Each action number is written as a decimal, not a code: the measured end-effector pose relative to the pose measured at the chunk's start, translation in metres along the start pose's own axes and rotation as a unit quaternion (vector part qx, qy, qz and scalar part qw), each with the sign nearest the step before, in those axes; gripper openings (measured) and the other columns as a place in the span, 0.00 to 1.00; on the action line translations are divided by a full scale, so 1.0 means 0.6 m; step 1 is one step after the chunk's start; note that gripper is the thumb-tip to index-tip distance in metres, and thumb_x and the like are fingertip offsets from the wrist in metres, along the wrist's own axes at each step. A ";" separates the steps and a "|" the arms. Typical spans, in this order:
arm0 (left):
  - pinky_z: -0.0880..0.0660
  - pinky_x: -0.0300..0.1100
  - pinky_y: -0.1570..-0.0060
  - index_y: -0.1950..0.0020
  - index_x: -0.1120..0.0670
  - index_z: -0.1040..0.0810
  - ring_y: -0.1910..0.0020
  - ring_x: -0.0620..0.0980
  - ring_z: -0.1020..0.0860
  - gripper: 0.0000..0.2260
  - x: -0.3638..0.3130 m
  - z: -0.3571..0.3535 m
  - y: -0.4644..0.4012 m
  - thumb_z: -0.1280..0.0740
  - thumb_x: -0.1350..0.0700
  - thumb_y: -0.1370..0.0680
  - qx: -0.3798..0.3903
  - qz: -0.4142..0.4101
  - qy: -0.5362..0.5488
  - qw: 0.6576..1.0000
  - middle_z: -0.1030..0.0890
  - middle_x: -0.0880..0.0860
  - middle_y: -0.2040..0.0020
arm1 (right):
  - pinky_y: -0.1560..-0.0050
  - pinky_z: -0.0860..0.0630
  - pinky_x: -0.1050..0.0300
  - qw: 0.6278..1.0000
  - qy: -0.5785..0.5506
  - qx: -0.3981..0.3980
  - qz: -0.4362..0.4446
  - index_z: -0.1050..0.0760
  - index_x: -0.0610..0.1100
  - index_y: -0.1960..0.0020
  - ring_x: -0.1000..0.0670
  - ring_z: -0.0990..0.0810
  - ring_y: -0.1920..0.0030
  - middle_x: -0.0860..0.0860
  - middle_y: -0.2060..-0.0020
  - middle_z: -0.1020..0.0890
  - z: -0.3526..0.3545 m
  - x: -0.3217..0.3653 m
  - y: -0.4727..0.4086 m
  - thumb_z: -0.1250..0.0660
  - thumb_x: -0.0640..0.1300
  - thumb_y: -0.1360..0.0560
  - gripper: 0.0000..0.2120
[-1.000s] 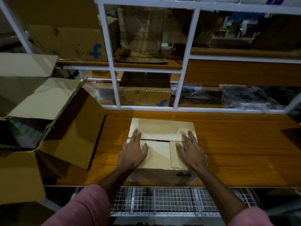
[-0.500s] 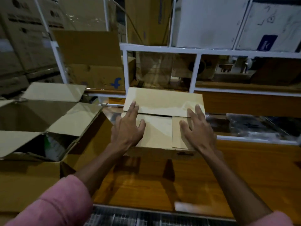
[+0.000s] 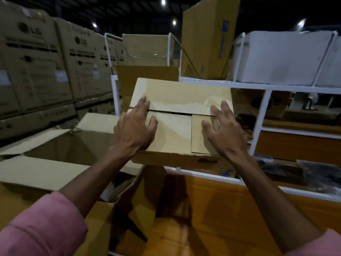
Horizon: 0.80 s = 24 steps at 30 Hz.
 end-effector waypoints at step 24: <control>0.29 0.63 0.33 0.22 0.47 0.32 0.29 0.57 0.27 0.29 0.776 0.054 -0.148 0.43 0.40 0.22 0.116 0.141 0.010 0.983 0.34 0.42 0.21 | 0.30 0.35 0.35 0.979 0.064 0.193 0.024 0.39 0.57 0.20 0.40 0.37 0.22 0.55 0.17 0.48 -0.611 0.500 -0.157 0.42 0.64 0.20 0.30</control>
Point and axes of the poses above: each hand's wrist, its own y-axis away from the middle knuckle, its own z-axis out of the back of the hand, x = y × z, the point moved 7 cm from there along -y, towards the middle knuckle
